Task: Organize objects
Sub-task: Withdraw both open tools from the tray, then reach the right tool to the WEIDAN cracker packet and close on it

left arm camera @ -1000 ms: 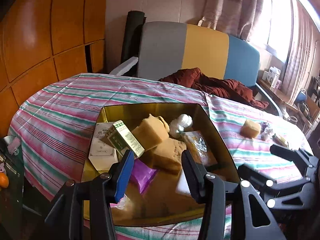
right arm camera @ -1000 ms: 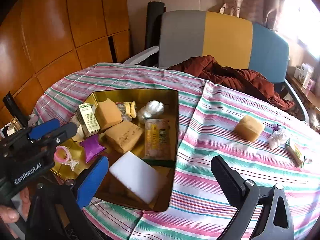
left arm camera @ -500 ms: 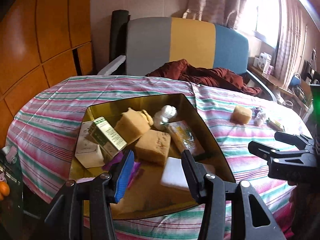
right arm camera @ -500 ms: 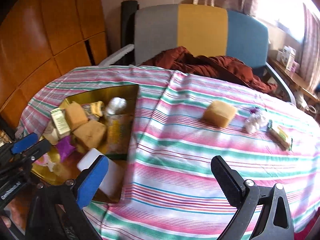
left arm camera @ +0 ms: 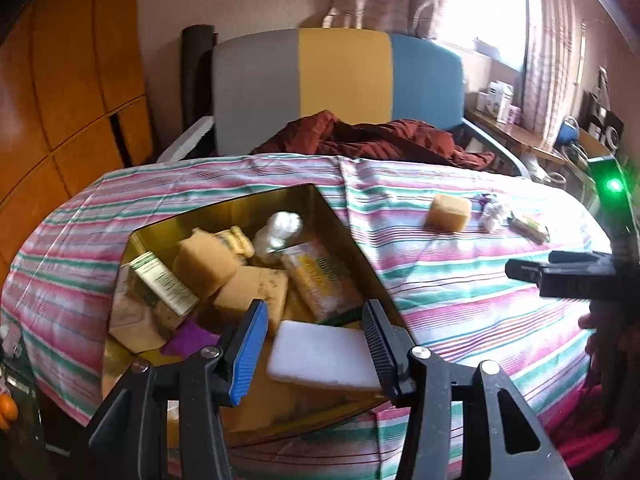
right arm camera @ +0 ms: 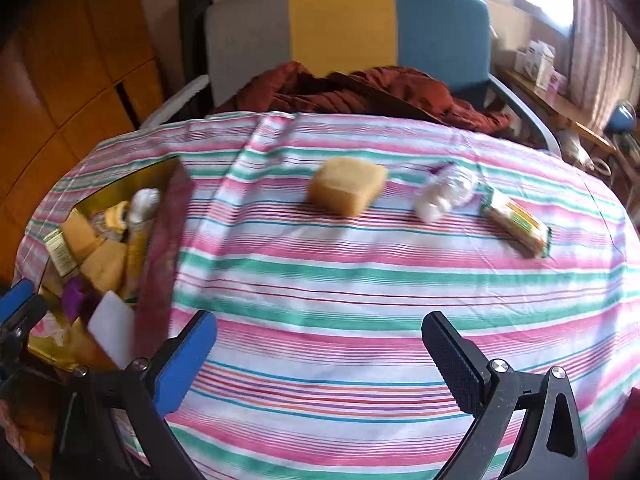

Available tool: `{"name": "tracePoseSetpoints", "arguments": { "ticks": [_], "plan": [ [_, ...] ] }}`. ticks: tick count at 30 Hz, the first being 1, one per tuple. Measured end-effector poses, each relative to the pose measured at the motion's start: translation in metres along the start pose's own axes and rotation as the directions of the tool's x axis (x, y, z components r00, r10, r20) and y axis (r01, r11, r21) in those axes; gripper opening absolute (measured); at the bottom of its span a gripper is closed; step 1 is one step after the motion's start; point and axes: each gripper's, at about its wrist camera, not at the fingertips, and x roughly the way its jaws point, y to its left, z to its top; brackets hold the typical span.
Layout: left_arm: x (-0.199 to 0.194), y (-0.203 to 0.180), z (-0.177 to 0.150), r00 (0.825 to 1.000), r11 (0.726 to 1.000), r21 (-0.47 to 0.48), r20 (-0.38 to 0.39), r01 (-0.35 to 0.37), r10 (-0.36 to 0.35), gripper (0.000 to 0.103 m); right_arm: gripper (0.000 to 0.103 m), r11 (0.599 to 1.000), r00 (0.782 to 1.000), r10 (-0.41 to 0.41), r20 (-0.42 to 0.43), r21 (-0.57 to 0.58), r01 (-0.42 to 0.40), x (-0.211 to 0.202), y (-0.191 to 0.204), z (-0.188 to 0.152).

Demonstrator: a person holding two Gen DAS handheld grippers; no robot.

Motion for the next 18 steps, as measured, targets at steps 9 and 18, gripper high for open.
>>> {"name": "tracePoseSetpoints", "arguments": {
  "ticks": [9, 18],
  "plan": [
    [0.013, -0.029, 0.009, 0.998, 0.995, 0.08, -0.023, 0.065, -0.063, 0.05, 0.103, 0.99, 0.995, -0.066, -0.08, 0.121, 0.076, 0.006, -0.085, 0.017],
    [0.029, -0.047, 0.019, 0.993, 0.99, 0.093, -0.058, 0.105, -0.1, 0.05, 0.103, 0.961, 0.978, -0.166, -0.123, 0.202, 0.189, 0.018, -0.165, 0.033]
  ]
}}
